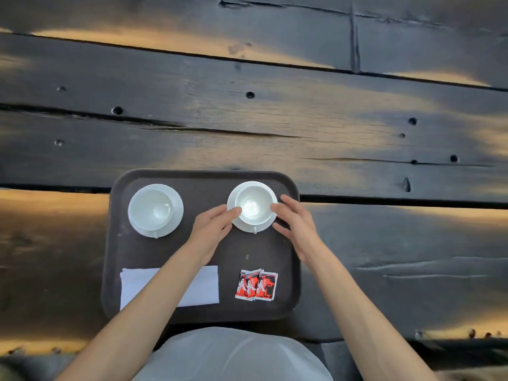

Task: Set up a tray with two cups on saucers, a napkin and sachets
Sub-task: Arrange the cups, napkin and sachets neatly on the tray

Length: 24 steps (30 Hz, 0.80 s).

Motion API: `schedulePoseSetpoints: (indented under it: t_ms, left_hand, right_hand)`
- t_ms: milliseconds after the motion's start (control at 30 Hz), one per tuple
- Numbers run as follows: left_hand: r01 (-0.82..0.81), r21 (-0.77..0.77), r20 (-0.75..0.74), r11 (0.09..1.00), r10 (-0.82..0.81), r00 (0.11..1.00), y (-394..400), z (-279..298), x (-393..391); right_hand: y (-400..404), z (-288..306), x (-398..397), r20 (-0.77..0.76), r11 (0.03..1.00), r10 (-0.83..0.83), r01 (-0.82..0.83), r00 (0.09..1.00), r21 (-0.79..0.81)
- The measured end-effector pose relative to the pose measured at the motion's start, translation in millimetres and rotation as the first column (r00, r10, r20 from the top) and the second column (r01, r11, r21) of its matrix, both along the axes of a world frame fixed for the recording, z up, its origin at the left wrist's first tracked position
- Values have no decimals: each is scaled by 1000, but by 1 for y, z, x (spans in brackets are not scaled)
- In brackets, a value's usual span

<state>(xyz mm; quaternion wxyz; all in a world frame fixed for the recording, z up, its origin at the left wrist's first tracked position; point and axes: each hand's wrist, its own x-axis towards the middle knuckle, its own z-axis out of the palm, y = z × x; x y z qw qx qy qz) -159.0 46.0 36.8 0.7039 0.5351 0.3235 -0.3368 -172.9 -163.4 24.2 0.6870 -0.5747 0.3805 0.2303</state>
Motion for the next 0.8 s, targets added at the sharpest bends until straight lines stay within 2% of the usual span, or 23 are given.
schedulePoseSetpoints:
  t_ms: [233,467,800]
  left_hand:
    - [57,9,24,998,-57,998,-2,0,1]
    - [57,-13,54,998,-56,997,-1,4,4]
    - [131,39,45,991,-133,990,0,6,4]
  right_hand:
    - [-6,-1,-1,16,997,64,-63,998,-43]
    - [-5,-2,-3,26,998,55,-54,998,-41]
    - [-1,1,-5,31,998,29,-27,999,-52]
